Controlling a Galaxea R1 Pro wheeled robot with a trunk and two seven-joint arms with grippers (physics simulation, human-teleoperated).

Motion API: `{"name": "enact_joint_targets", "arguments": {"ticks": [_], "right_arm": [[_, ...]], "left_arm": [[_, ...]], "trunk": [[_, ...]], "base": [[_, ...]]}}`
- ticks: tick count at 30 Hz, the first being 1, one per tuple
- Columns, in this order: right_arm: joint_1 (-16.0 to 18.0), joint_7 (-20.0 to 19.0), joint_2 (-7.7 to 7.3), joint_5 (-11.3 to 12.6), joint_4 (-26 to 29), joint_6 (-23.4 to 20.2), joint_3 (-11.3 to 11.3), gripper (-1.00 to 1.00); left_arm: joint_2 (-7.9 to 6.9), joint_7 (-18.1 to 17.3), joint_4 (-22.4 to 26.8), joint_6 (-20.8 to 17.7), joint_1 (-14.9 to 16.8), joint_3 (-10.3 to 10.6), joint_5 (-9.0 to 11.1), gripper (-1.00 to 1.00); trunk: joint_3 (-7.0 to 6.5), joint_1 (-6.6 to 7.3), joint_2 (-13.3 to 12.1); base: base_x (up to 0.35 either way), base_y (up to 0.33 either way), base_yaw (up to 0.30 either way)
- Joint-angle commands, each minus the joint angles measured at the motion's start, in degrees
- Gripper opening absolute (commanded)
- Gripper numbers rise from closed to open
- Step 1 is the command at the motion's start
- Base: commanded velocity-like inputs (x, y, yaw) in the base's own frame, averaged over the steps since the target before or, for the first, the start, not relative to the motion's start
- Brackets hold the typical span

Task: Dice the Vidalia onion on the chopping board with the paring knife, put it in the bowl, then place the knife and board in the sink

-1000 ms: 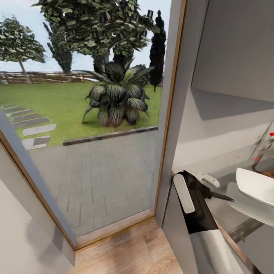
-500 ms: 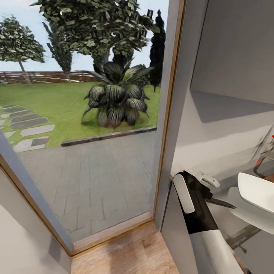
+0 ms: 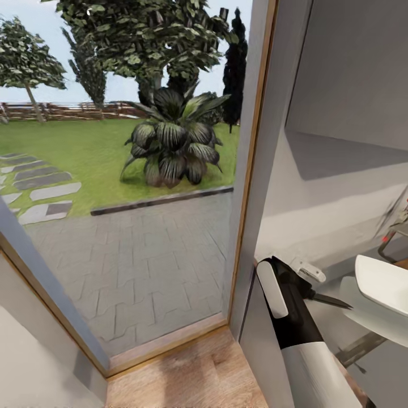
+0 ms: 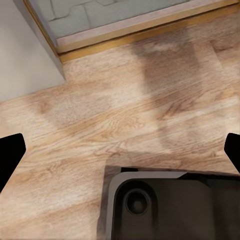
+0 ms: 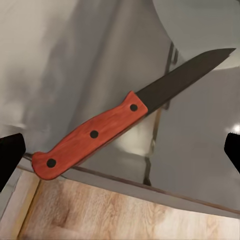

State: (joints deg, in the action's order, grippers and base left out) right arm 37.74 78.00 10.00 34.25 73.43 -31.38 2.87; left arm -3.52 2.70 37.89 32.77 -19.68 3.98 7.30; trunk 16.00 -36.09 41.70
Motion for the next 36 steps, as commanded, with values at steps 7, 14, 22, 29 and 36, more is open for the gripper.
{"name": "enact_joint_targets", "arguments": {"ticks": [7,14,22,29,36], "right_arm": [[0.05,0.38,0.00,0.32,-0.30,-0.22,0.03,1.00],[0.05,0.32,0.00,0.37,-1.21,-0.18,0.03,1.00],[0.05,0.37,0.00,0.45,-1.51,-0.17,-0.37,1.00],[0.05,0.39,0.00,3.76,-1.53,-0.24,-7.18,1.00],[0.05,0.43,0.00,5.05,-1.54,-0.26,-8.82,1.00]], "left_arm": [[-0.08,0.28,0.08,0.11,-0.01,0.42,0.52,1.00],[-0.08,0.28,0.08,0.10,-0.01,0.42,0.52,1.00],[-0.08,0.28,0.08,0.10,-0.01,0.42,0.52,1.00],[-0.08,0.28,0.08,0.10,-0.01,0.42,0.52,1.00],[-0.08,0.28,0.08,0.10,-0.01,0.42,0.52,1.00]], "trunk": [[0.71,-0.01,0.07],[1.32,-0.01,0.07],[1.49,-0.01,0.07],[1.51,-0.01,0.07],[1.51,-0.01,0.07]], "base": [[0.000,0.000,0.000],[0.019,0.000,0.000],[0.160,0.000,0.000],[0.081,0.000,0.000],[0.010,0.000,0.000]]}}
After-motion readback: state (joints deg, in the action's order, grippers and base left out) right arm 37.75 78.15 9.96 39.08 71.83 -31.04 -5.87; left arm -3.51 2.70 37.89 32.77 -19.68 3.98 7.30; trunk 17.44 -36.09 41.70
